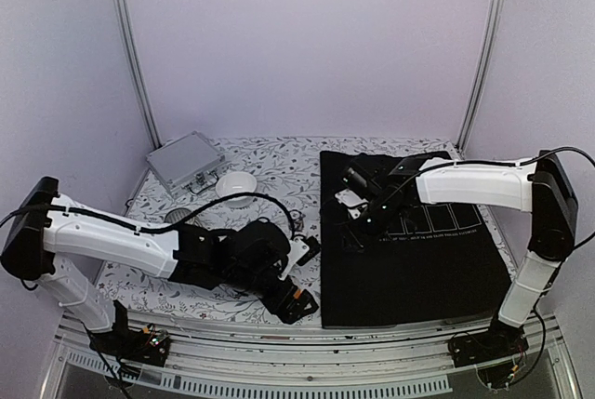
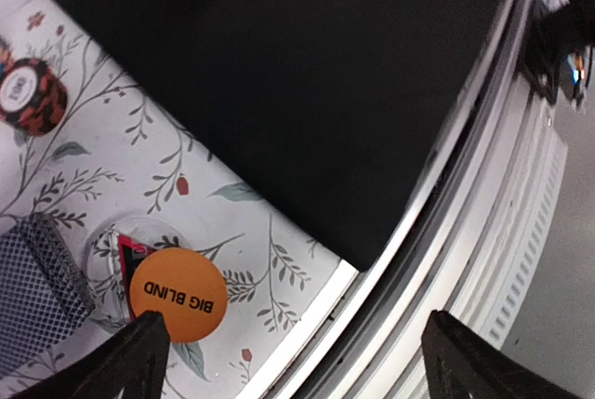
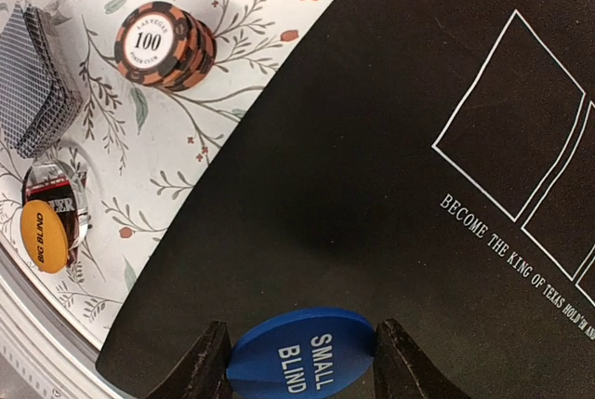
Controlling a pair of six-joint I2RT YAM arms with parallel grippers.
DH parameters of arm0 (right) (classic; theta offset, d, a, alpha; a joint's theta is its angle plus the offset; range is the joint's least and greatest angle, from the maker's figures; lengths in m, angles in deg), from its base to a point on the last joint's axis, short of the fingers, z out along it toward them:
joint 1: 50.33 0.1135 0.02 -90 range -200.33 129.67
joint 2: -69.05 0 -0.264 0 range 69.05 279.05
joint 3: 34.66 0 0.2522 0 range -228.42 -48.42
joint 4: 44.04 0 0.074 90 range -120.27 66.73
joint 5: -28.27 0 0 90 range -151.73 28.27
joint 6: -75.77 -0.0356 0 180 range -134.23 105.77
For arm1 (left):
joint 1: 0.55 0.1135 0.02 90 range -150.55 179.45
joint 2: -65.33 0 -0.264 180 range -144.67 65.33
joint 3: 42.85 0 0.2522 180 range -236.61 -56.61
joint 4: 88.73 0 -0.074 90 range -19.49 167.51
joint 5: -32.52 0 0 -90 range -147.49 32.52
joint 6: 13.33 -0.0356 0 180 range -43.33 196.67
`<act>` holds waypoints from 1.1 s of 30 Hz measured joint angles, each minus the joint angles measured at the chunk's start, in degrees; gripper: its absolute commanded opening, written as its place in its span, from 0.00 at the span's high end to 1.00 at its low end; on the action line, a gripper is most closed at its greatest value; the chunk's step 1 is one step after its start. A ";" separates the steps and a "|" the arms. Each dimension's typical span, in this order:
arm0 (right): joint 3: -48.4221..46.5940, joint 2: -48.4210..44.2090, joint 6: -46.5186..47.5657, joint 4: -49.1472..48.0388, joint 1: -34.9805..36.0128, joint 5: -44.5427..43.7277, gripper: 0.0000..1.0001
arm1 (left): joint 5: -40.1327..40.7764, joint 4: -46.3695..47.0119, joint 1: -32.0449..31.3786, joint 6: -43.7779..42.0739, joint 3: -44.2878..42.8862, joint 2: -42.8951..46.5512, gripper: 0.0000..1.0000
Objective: Distribute texas hold em gaming equipment
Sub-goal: Place the small blind button at the center of the board.
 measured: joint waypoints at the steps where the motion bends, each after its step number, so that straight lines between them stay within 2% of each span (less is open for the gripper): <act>1: -0.11 0.17 0.24 0.04 -0.42 -0.13 0.96 | 0.31 -0.96 -0.68 -2.25 -1.42 -0.55 0.02; 6: -5.20 3.67 2.84 1.27 -4.17 -1.27 0.96 | 1.29 -5.84 -0.17 -10.40 -6.51 -5.53 0.02; 13: -13.81 8.57 6.32 0.81 -13.70 -5.60 0.96 | 2.62 -9.70 1.03 -16.74 -6.67 -8.90 0.02; 19: -15.50 9.97 8.13 0.79 -14.91 -7.10 0.96 | 2.80 -10.36 3.61 -19.30 -6.88 -10.95 0.03; 24: -13.38 9.94 8.39 0.31 -14.19 -6.97 0.96 | 3.32 -10.78 5.40 -20.70 -7.76 -14.25 0.10; 28: -9.81 9.92 8.31 0.00 -14.14 -6.78 0.96 | 3.19 -10.73 6.86 -21.11 -8.15 -14.49 0.20; 32: -8.09 9.81 8.09 -0.04 -14.16 -6.45 0.96 | 2.16 -10.56 7.13 -21.55 -8.20 -14.49 0.38; 33: -7.98 9.68 8.04 -0.07 -14.16 -6.25 0.96 | 1.86 -10.49 7.13 -21.49 -8.20 -14.49 0.40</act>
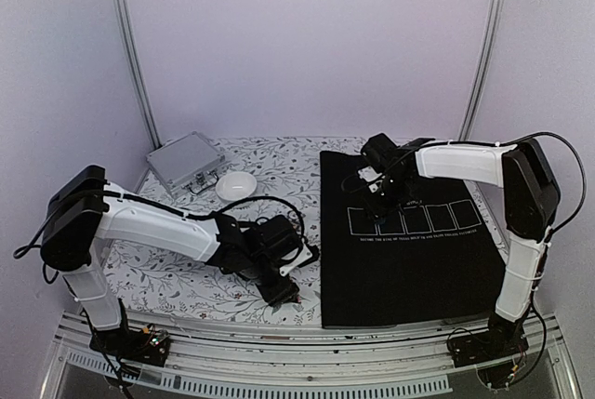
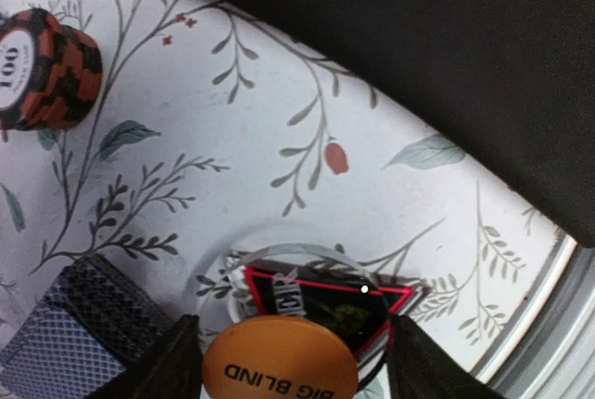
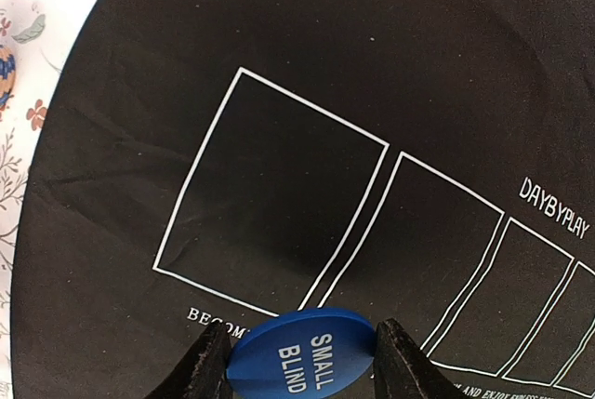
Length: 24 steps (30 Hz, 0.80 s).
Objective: Distribute texas hold em gaming equipment
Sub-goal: Place the small blind button at the center of the board.
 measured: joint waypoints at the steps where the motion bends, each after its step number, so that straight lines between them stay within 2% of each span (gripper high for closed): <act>1: 0.11 -0.20 -0.09 -0.02 0.00 0.35 0.96 | -0.39 0.11 0.00 -0.31 0.00 0.00 0.40; 5: 0.20 -1.18 -0.17 -0.04 0.52 1.22 0.96 | -1.31 0.61 0.02 -0.55 0.24 0.24 0.40; 7: 0.20 -1.77 -0.17 -0.02 1.38 1.60 0.96 | -1.77 0.61 0.04 -0.52 0.63 0.59 0.46; 10: 0.20 -2.25 -0.22 0.13 3.93 1.90 0.96 | -2.29 0.57 0.07 -0.46 1.57 1.64 0.49; 13: 0.20 -2.27 -0.46 0.39 7.23 2.36 0.96 | -2.67 0.70 0.09 -0.26 2.80 3.17 0.60; 18: 0.20 -2.27 -1.64 1.33 12.02 4.39 0.96 | -3.65 0.79 0.11 0.52 4.28 5.14 0.87; 21: 0.00 -2.19 -2.75 1.77 15.08 7.19 0.96 | -3.56 0.74 0.09 0.66 4.28 5.95 0.97; 24: -1.38 -0.92 -3.76 2.25 18.05 9.62 0.96 | -3.41 0.17 0.09 0.61 4.28 7.45 1.00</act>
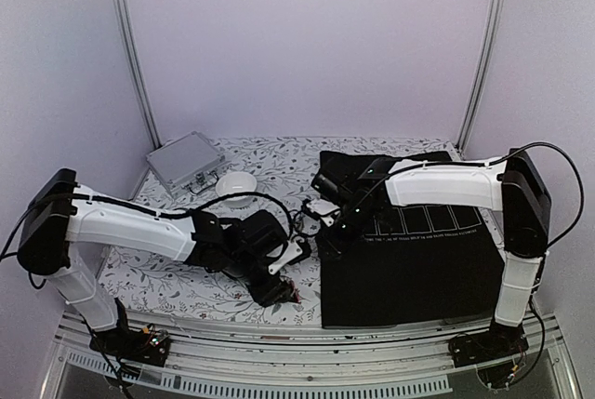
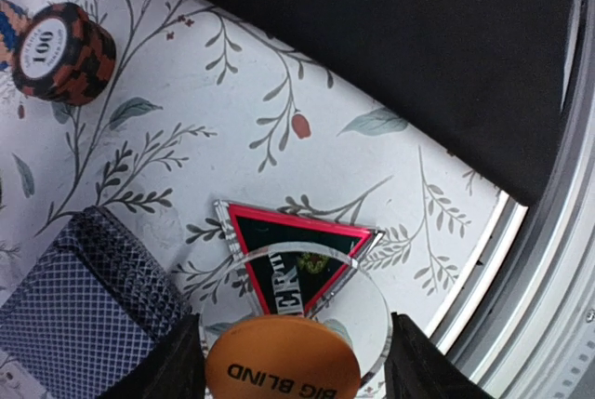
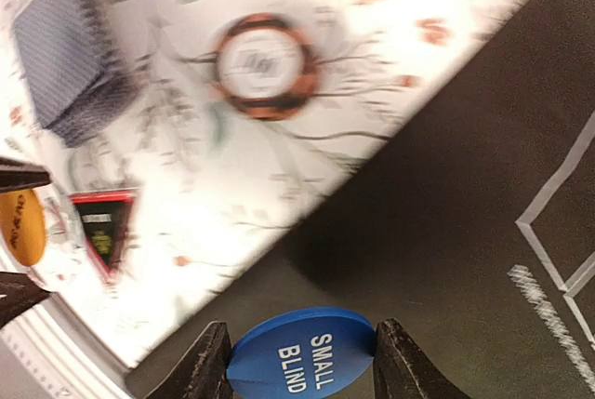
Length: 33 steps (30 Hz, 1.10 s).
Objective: Distribute texas hold em gaming equipment
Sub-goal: Place the small blind button at the center of the board.
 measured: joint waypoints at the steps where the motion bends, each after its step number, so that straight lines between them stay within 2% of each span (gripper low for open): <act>1: -0.59 0.74 -0.48 -0.04 1.03 0.87 0.96 | 0.02 -0.55 0.00 -0.02 -0.02 0.72 1.00; 7: -1.29 4.07 -2.99 -0.31 4.22 4.17 0.96 | 0.24 -6.43 0.00 -0.31 -0.85 4.37 1.00; 16: -1.36 5.66 -5.03 1.44 7.15 -0.39 0.96 | 1.79 -15.41 0.24 -0.33 -3.21 8.59 1.00; 17: -1.25 5.66 -5.40 1.57 7.50 -0.98 0.91 | 1.95 -15.91 0.28 -0.33 -3.23 8.94 1.00; 20: -0.85 5.68 -5.92 1.97 7.85 -1.88 0.59 | 2.23 -17.20 0.33 -0.42 -3.43 9.77 1.00; 23: -0.63 5.68 -6.12 2.05 7.91 -1.86 0.41 | 2.19 -17.84 0.35 -0.70 -4.20 9.84 1.00; 28: -0.66 5.18 -6.14 1.99 7.85 -1.20 0.28 | 2.05 -18.73 0.39 -1.81 -5.66 9.84 1.00; 33: -0.20 0.90 -6.34 2.19 5.75 1.66 0.23 | 1.40 -18.80 0.28 -4.09 -8.87 9.79 1.00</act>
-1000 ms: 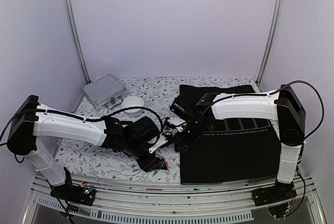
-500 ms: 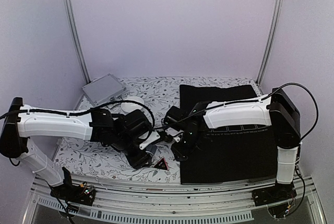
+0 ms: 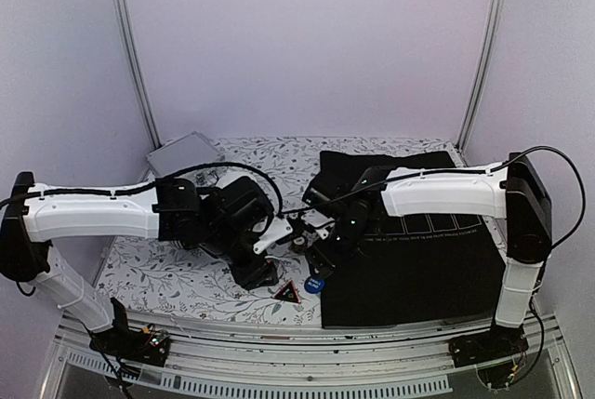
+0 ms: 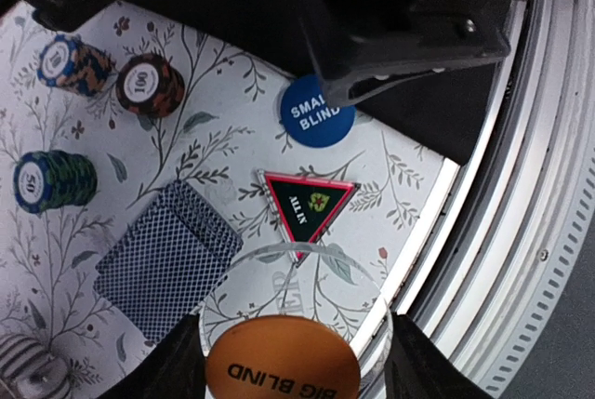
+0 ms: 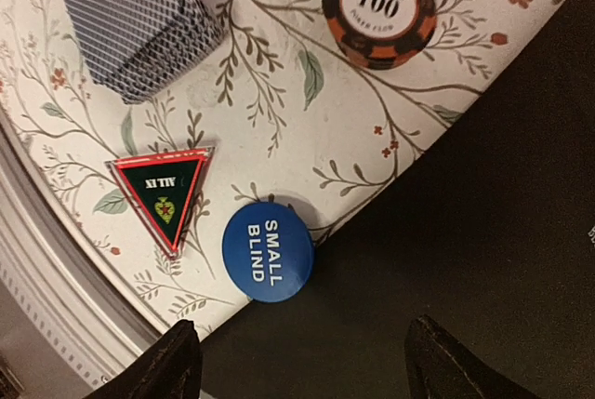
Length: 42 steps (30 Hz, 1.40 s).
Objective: Distribute texas hold em gaming equipment
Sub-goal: Pass from the left arm to the right
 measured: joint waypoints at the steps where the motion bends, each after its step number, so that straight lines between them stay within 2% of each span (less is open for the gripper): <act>1: 0.24 -1.07 -0.07 -0.04 -0.68 0.55 0.23 | -0.09 0.15 -0.13 -0.57 -0.76 -0.04 1.00; 5: 3.21 -7.28 -0.02 -2.58 -4.70 6.03 0.27 | -0.20 0.61 -0.48 -3.13 -3.43 -0.66 1.00; 11: 11.37 -16.33 -1.86 -15.39 -9.88 25.07 0.30 | -0.04 0.57 -0.57 -7.41 -8.31 -3.54 1.00; 16: 15.52 -16.55 -6.69 -27.06 -9.97 38.25 0.32 | 0.07 0.24 -0.68 -9.60 -11.47 -4.74 1.00; 24: 17.00 -13.18 -10.93 -36.26 -9.55 46.90 0.35 | 0.13 0.85 -1.03 -11.02 -13.00 -5.81 1.00; 36: 18.40 -9.22 -17.22 -45.68 -9.57 50.58 0.60 | 0.76 0.55 -1.05 -11.67 -13.86 -7.34 1.00; 41: 19.02 -8.46 -18.84 -47.04 -9.60 50.80 0.79 | 1.16 0.35 -1.05 -11.85 -13.94 -7.50 1.00; 42: 19.10 -8.39 -18.78 -47.15 -9.64 50.82 0.88 | 1.16 0.31 -1.07 -11.85 -13.94 -7.50 1.00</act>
